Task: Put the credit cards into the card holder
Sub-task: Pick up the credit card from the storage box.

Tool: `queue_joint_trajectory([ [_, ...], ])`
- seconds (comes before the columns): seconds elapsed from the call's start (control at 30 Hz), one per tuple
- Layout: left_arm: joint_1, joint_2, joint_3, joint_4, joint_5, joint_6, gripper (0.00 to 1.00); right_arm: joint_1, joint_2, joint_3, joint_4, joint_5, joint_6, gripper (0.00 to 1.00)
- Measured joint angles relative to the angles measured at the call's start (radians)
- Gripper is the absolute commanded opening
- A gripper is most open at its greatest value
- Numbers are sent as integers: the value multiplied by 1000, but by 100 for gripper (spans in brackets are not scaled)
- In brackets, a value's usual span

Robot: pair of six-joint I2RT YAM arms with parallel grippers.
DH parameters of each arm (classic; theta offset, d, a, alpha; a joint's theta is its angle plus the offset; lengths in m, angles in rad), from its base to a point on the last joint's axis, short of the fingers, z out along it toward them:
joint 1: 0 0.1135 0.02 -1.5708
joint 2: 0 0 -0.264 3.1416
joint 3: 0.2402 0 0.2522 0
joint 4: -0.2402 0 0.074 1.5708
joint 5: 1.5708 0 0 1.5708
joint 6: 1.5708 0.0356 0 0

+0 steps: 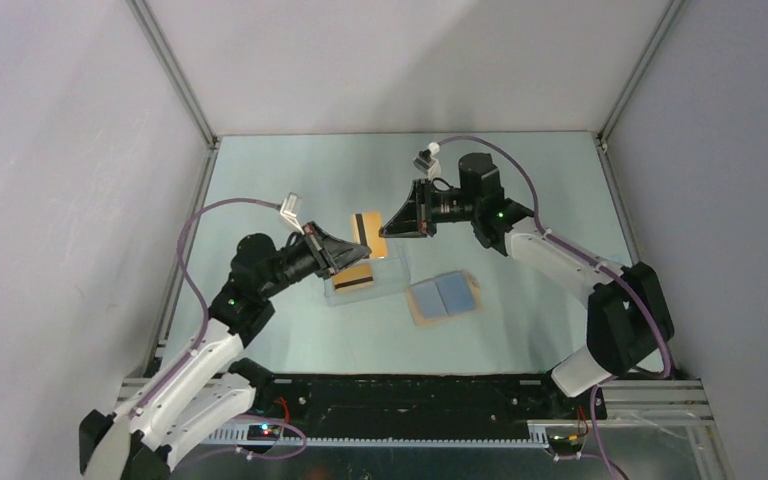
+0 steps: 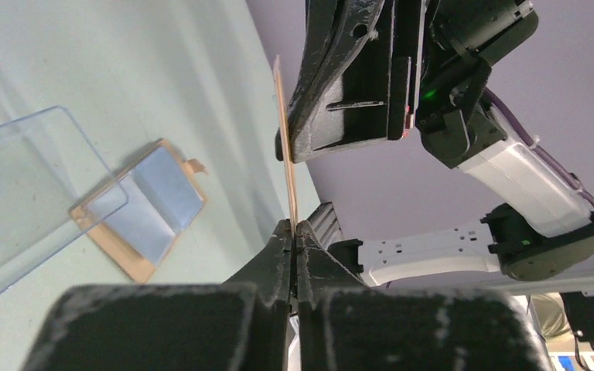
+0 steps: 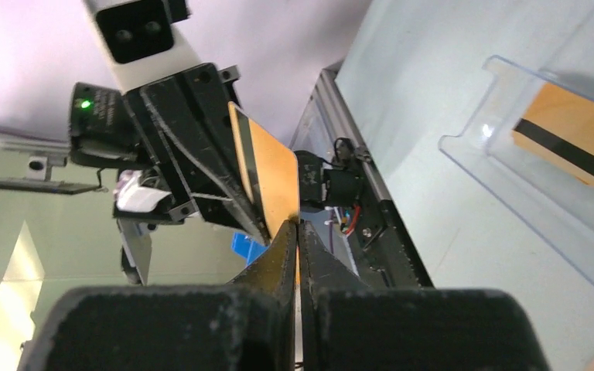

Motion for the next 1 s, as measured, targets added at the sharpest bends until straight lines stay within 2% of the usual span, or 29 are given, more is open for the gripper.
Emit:
queue_joint_trajectory([
  [0.33, 18, 145, -71, -3, -32, -10, 0, -8, 174, 0, -56, 28, -85, 0],
  [0.47, 23, 187, -101, 11, -36, -18, 5, -8, 228, -2, -58, 24, -93, 0],
  [0.6, 27, 221, -128, 21, -33, -24, 12, -8, 262, -23, -39, 22, -93, 0],
  [1.0, 36, 323, -177, 22, -24, -23, 41, -11, 305, -128, 32, 21, -92, 0],
])
